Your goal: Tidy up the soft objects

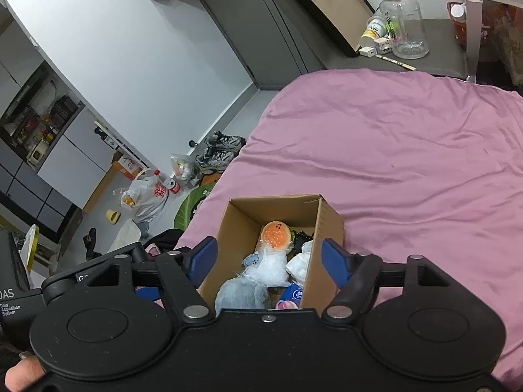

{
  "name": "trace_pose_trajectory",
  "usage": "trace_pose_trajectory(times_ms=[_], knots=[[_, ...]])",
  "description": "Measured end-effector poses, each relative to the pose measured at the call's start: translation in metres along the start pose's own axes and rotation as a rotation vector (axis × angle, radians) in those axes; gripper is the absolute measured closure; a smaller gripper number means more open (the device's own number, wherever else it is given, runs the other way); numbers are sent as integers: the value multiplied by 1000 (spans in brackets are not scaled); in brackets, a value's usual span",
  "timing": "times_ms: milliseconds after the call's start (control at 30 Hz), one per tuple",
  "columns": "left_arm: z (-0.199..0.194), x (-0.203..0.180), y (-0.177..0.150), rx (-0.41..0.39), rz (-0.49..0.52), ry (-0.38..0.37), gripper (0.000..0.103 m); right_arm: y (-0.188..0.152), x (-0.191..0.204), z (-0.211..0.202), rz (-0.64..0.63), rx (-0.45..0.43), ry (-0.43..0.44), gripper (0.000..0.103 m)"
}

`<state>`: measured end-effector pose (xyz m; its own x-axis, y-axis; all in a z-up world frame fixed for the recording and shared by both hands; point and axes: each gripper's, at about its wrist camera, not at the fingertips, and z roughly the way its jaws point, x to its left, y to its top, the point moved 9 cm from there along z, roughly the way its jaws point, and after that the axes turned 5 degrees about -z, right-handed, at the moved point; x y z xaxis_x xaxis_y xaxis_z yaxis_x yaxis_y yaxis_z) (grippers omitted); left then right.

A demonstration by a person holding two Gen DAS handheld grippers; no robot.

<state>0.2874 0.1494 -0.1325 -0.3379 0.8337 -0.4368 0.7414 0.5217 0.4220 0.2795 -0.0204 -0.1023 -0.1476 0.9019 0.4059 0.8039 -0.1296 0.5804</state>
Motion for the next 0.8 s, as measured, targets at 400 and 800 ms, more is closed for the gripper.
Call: trace_pose_trajectory(times_ms=[400, 800], knots=[[-31, -26, -18, -42, 95, 55, 7, -1, -27, -42, 0, -45, -23, 17], [-69, -57, -36, -135, 167, 76, 4, -1, -51, -99, -3, -113, -32, 0]])
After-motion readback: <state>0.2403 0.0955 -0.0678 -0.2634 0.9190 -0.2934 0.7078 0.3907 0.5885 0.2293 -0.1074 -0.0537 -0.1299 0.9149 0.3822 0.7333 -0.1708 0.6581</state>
